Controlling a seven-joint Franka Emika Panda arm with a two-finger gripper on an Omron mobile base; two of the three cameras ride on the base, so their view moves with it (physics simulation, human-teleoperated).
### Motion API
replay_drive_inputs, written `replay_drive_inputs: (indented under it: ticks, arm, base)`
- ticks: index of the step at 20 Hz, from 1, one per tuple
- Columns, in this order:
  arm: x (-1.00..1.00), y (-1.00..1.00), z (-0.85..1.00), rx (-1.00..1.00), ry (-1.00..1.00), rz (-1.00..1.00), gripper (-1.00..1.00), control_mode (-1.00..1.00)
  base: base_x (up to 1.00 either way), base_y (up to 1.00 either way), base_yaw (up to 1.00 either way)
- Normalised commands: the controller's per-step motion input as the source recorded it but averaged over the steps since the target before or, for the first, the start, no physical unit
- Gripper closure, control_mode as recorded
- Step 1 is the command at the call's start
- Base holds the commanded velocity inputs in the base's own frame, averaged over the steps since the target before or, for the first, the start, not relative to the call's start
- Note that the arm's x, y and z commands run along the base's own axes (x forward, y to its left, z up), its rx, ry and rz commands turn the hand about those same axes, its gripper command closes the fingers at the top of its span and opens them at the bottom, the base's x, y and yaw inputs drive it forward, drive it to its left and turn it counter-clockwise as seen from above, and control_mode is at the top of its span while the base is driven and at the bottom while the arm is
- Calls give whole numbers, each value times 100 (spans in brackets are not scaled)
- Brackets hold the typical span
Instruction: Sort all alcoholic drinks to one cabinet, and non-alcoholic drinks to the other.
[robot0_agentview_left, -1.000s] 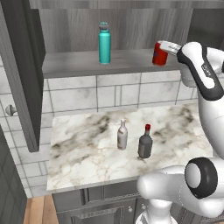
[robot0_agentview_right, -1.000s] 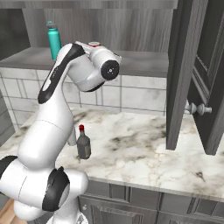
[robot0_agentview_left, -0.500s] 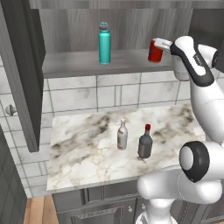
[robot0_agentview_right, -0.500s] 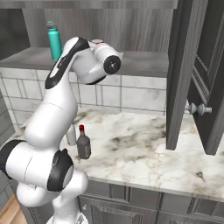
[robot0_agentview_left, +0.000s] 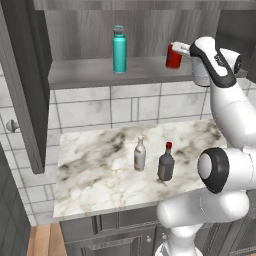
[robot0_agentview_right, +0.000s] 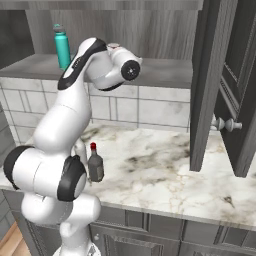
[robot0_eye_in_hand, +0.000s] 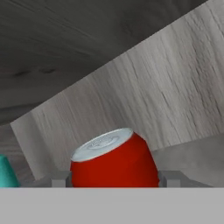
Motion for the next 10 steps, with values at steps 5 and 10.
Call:
replay_drive_inputs:
  ticks: [5,10]
  arm:
    - [26,0,0,0,0,0,100,-100]
    - [18,0,-10,0,0,0,100,-100]
  base:
    - [0,0,0]
    - [0,0,0]
